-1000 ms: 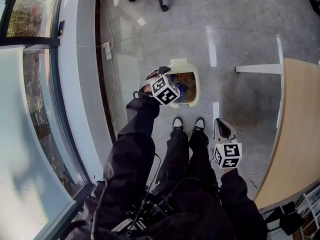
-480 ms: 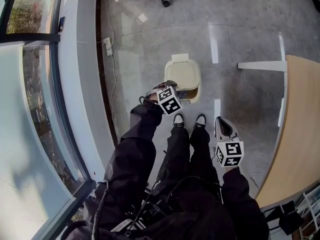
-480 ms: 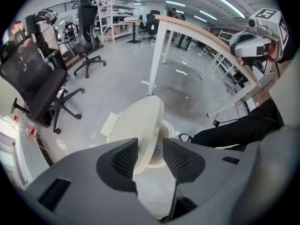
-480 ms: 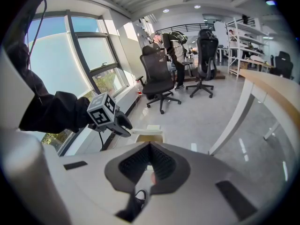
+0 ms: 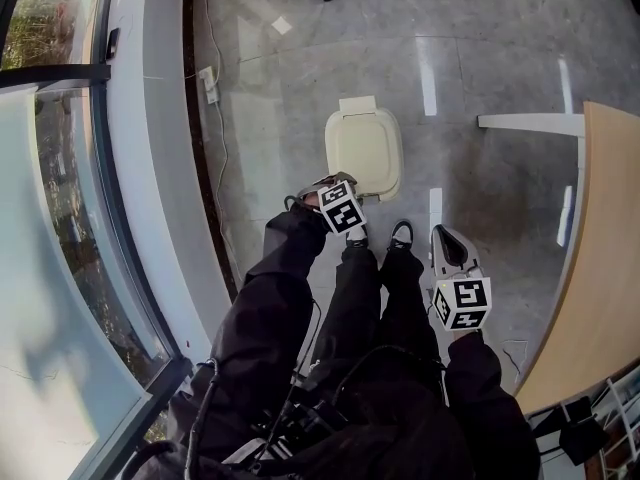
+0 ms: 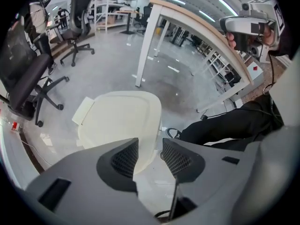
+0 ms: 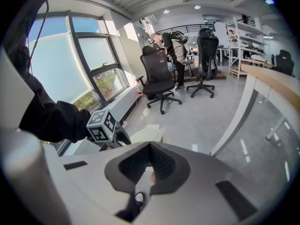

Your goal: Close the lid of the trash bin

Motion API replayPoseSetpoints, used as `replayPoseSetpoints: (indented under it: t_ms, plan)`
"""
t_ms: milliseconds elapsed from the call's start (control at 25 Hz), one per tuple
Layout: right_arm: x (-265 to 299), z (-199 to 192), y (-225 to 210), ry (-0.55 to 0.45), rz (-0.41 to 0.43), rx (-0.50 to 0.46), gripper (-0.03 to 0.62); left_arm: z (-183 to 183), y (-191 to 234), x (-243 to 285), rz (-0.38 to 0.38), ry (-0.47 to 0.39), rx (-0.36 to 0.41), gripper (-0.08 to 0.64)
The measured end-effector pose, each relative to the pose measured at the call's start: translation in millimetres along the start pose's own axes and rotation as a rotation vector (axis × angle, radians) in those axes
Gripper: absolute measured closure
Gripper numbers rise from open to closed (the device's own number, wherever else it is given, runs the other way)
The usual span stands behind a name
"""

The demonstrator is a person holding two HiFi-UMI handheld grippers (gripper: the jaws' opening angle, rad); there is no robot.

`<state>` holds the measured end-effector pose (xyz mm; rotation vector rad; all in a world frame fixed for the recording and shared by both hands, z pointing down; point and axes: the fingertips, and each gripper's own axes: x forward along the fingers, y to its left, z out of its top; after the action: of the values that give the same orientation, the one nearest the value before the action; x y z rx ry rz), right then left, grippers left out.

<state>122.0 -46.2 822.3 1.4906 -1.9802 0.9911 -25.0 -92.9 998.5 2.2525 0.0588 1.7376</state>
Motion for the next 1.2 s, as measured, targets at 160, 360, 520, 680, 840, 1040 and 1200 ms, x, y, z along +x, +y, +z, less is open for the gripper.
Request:
replayPoseSetpoints:
  t_ms: [160, 360, 520, 680, 840, 1040, 1200]
  plan:
    - [4.7, -0.2, -3.0, -0.016, 0.005, -0.010, 0.588, -7.0, -5.9, 18.5, -0.017, 0.014, -0.005, 0.411]
    - [10.1, -0.2, -6.7, -0.032, 0.012, -0.016, 0.588, -13.1, -8.7, 37.0, -0.022, 0.032, -0.010, 0.411]
    - [12.6, -2.0, -10.3, -0.042, 0.016, -0.021, 0.588, -17.9, -10.2, 52.3, -0.021, 0.045, -0.022, 0.411]
    - [11.4, -7.5, -15.6, -0.043, 0.013, -0.021, 0.588, -21.1, -11.6, 62.9, -0.011, 0.052, -0.037, 0.411]
    - [9.7, -10.9, -19.2, -0.043, 0.010, -0.021, 0.588, -23.4, -11.2, 69.8, 0.000, 0.065, -0.032, 0.411]
    - [10.8, -16.5, -22.6, -0.039, 0.009, -0.019, 0.588, -28.5, -10.3, 83.3, 0.003, 0.080, -0.042, 0.411]
    - [13.0, -24.4, -27.7, -0.036, 0.008, -0.016, 0.588, -30.9, -8.3, 94.8, 0.015, 0.088, -0.055, 0.411]
